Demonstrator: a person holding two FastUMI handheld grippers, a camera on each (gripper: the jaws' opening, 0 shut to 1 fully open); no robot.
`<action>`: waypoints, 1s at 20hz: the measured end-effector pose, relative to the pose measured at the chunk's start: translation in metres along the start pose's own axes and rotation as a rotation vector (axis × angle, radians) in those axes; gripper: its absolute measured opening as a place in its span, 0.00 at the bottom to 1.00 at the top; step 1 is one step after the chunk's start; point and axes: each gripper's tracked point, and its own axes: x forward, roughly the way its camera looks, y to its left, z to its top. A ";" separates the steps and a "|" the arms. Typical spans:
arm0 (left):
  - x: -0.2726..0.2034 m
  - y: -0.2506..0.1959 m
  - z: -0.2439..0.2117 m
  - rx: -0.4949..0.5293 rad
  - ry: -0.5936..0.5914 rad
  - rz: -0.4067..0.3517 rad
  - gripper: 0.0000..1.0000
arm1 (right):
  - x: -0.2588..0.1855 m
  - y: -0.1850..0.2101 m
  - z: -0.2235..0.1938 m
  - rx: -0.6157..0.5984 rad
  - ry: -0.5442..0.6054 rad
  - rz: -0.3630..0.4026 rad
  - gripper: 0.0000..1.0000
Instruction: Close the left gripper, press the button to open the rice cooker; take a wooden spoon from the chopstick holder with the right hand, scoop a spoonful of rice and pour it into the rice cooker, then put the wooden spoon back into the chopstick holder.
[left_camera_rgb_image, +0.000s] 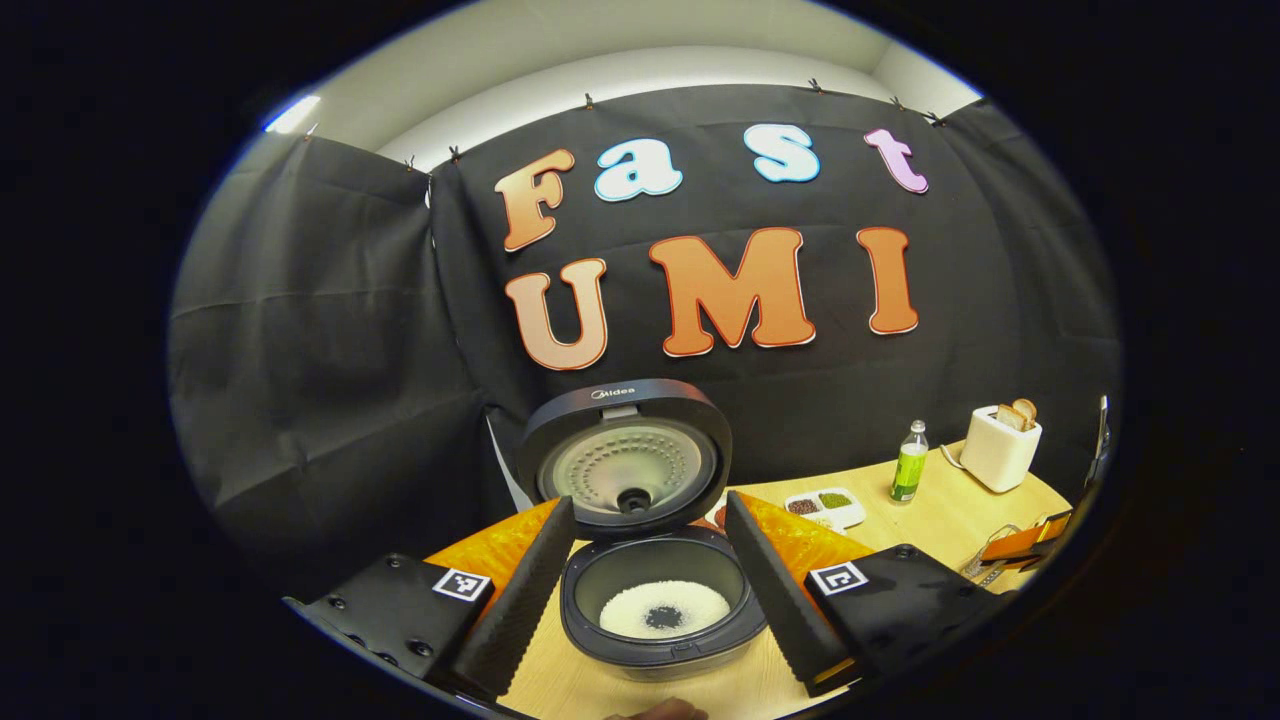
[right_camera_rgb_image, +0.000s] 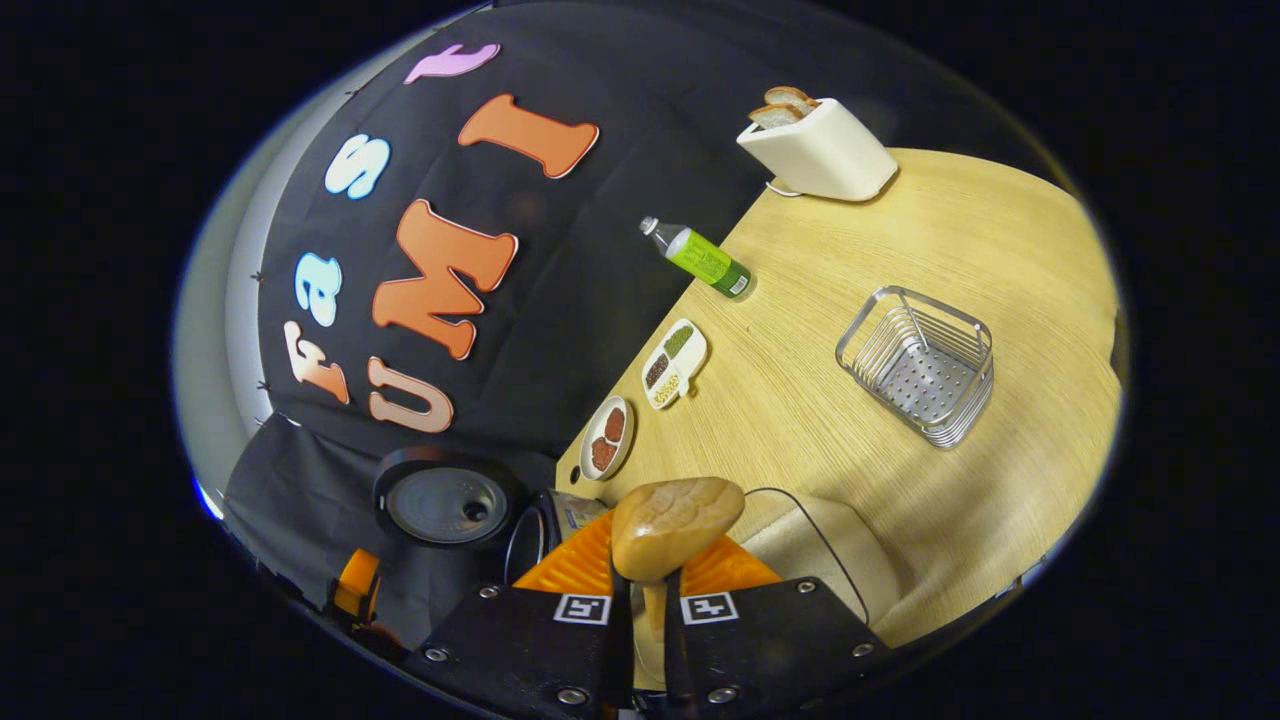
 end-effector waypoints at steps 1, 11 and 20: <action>0.000 0.001 0.001 -0.003 -0.002 0.003 1.00 | -0.001 0.000 0.003 0.028 0.008 0.013 0.12; -0.006 0.021 0.001 -0.024 -0.009 0.072 1.00 | 0.006 0.045 0.032 0.190 0.024 0.197 0.12; -0.017 0.047 0.001 -0.025 -0.040 0.123 0.97 | 0.036 0.133 0.025 0.259 0.107 0.356 0.11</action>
